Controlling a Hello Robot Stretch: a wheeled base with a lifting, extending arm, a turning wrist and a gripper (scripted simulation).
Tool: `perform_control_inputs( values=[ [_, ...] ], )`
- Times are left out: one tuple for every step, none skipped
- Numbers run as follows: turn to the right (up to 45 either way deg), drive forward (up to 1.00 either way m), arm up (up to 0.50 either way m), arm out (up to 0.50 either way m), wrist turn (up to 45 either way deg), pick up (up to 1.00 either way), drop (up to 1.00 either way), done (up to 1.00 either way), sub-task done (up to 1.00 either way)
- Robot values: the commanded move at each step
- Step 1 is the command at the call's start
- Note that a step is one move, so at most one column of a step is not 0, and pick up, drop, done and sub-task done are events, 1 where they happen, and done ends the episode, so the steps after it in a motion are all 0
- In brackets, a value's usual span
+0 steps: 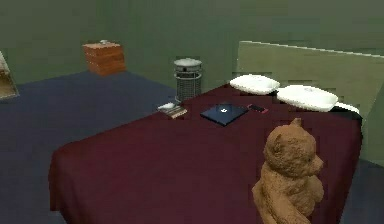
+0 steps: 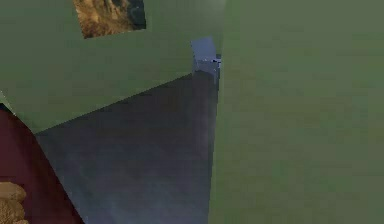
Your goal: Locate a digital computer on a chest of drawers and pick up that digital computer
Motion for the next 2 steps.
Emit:
perform_control_inputs(
  values=[
    [45.0, 0.00, 0.00, 0.00, 0.0, 0.00, 0.00, 0.00, 0.00],
    [27.0, 0.00, 0.00, 0.00, 0.0, 0.00, 0.00, 0.00, 0.00]
  ],
)
